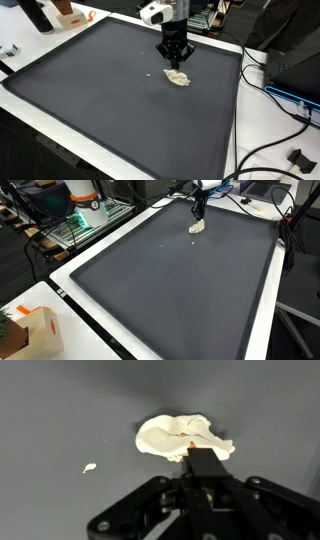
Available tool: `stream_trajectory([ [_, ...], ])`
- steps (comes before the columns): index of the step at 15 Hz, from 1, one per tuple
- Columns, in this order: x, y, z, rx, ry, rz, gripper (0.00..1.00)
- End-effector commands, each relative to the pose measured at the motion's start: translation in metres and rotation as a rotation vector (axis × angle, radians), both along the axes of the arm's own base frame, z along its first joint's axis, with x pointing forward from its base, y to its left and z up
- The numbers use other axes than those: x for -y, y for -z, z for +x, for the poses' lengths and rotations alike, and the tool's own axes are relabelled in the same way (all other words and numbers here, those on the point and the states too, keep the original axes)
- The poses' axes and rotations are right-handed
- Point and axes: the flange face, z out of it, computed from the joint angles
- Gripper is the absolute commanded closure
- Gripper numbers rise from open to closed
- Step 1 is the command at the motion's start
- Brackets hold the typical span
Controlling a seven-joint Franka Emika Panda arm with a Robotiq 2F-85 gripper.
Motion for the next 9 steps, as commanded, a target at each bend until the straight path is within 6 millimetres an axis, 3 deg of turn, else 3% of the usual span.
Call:
stream_trajectory([
  [1, -0.001, 0.010, -0.001, -0.024, 0.010, -0.025, 0.97],
  [9, -0.002, -0.013, -0.007, -0.012, 0.004, -0.026, 0.97],
])
